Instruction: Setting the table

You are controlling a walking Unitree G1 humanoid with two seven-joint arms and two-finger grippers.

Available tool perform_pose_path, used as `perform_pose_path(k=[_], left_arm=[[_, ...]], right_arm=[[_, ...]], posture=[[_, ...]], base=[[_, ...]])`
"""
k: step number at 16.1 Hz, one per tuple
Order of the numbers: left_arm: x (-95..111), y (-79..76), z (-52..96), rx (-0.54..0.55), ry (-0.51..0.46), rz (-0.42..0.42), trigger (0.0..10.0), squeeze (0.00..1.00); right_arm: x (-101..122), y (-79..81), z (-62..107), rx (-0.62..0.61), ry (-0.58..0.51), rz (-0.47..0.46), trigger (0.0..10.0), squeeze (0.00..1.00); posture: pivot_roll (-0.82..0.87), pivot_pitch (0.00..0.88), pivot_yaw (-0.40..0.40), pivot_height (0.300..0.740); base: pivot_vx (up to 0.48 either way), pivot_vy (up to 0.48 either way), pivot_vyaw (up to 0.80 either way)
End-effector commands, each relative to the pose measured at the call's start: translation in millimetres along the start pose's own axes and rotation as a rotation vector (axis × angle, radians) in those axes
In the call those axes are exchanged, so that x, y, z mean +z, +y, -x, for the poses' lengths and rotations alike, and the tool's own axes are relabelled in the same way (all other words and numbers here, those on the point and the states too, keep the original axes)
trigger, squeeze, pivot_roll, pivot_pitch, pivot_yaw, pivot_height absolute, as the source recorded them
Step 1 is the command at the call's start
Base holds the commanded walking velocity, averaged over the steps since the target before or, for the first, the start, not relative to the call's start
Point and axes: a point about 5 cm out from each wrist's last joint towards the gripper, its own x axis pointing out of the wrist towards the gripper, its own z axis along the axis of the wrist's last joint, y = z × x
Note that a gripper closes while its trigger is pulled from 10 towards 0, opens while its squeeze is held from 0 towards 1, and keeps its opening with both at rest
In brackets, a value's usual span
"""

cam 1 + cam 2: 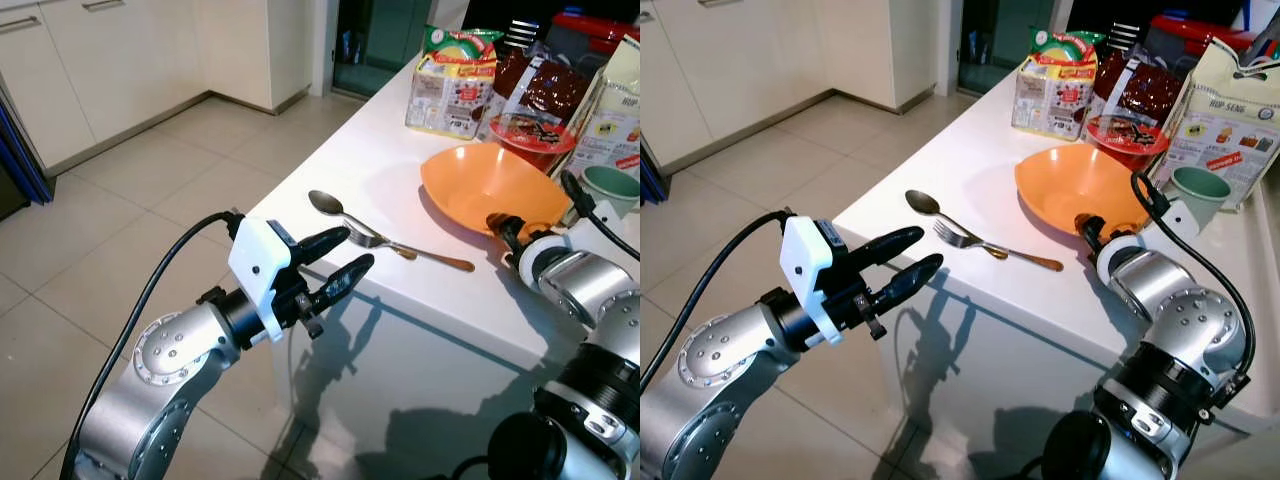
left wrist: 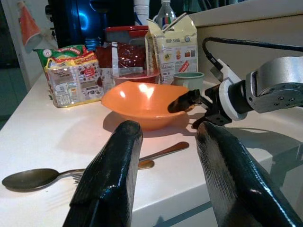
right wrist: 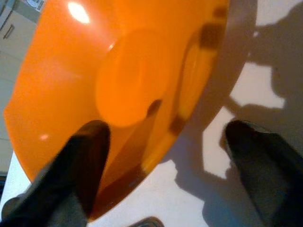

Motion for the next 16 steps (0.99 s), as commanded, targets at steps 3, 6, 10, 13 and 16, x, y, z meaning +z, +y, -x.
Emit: perform_pose_path(k=[3, 6, 10, 13, 16], left_arm=[[3.1, -1.3, -1.2, -0.027, 0.0, -0.003, 10.0, 0.0], [3.0, -2.0, -1.3, -0.029, 0.0, -0.001, 10.0, 0.0], [3.1, -3.6, 0.0, -0.031, -0.001, 0.002, 10.0, 0.0], [3.0, -4.0, 0.2, -0.033, 0.0, 0.003, 10.0, 0.0], [2.7, -3.8, -0.2, -0.033, 0.0, 0.005, 10.0, 0.0]], right_arm=[[-5.6, -3.9, -1.0, -0.02, 0.03, -0.07, 0.0, 0.0], [-3.4, -3.6, -0.5, -0.016, 0.023, -0.1, 0.0, 0.0], [-2.4, -4.8, 1.0, -0.016, 0.025, -0.127, 0.0, 0.0], [-2.2, -5.7, 2.0, -0.016, 0.024, -0.131, 0.0, 0.0], [-1.3, -4.7, 2.5, -0.012, 0.026, -0.15, 0.0, 0.0]], posture=[[0.09, 0.0, -0.048, 0.74], [0.09, 0.0, -0.046, 0.74], [0.09, 0.0, -0.048, 0.74], [0.09, 0.0, -0.048, 0.74], [0.09, 0.0, -0.048, 0.74]], base=[[0.0, 0.0, 0.0], [0.0, 0.0, 0.0], [0.0, 0.0, 0.0], [0.0, 0.0, 0.0], [0.0, 0.0, 0.0]])
